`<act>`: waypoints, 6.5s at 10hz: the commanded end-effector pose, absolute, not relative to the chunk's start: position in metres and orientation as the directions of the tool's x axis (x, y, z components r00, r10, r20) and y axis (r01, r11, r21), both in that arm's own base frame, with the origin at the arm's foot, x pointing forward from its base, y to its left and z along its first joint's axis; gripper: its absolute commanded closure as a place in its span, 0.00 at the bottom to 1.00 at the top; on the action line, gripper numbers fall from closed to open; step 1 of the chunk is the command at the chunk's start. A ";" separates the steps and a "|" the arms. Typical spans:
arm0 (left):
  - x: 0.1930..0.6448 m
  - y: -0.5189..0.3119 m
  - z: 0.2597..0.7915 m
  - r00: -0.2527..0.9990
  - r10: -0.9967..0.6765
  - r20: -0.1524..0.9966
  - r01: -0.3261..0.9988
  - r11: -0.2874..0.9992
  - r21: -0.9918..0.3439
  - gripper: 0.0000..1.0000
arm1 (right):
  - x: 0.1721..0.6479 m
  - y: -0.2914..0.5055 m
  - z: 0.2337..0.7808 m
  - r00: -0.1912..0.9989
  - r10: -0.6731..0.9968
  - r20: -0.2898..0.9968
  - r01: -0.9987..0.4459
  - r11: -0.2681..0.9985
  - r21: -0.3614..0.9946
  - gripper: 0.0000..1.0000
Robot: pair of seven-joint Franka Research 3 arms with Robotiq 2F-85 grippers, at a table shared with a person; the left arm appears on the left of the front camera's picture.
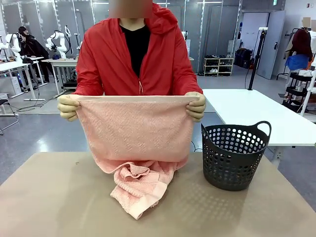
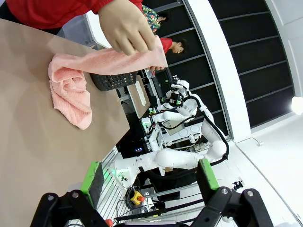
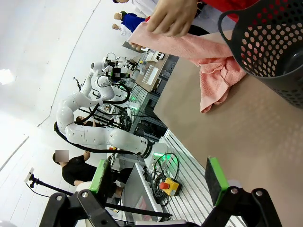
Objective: Fold the towel.
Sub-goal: Grab the top end of the 100 cm Hotel Towel extended by the human.
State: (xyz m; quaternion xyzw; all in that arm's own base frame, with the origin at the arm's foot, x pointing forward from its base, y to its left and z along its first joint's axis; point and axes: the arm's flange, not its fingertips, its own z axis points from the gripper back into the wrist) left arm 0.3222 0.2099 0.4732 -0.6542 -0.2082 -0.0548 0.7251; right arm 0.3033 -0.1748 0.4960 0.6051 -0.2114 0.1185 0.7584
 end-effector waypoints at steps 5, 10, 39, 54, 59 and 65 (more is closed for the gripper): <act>0.319 0.202 0.492 0.871 0.111 0.479 0.447 0.227 -0.866 0.00 | 0.301 -0.167 0.513 0.825 -0.009 0.565 -0.533 0.322 0.783 0.00; 0.296 0.106 0.617 0.493 -0.467 0.734 0.787 0.599 -0.147 0.00 | 0.276 -0.086 0.632 0.505 0.463 0.728 -0.823 0.512 0.245 0.00; 0.373 -0.256 0.695 -0.002 -0.993 0.120 0.923 0.044 0.381 0.00 | 0.377 0.230 0.709 -0.022 0.985 0.169 -0.921 0.046 -0.387 0.00; 0.433 -0.251 0.645 0.037 -0.992 0.120 0.944 0.074 0.322 1.00 | 0.439 0.241 0.615 0.068 0.988 0.136 -0.953 0.105 -0.284 1.00; 0.430 -0.247 0.643 0.036 -0.993 0.116 0.944 0.072 0.321 1.00 | 0.436 0.239 0.617 0.077 0.986 0.149 -0.948 0.119 -0.296 1.00; 0.432 -0.250 0.640 0.026 -0.993 0.119 0.945 0.063 0.322 1.00 | 0.440 0.240 0.619 0.053 0.986 0.159 -0.959 0.094 -0.268 1.00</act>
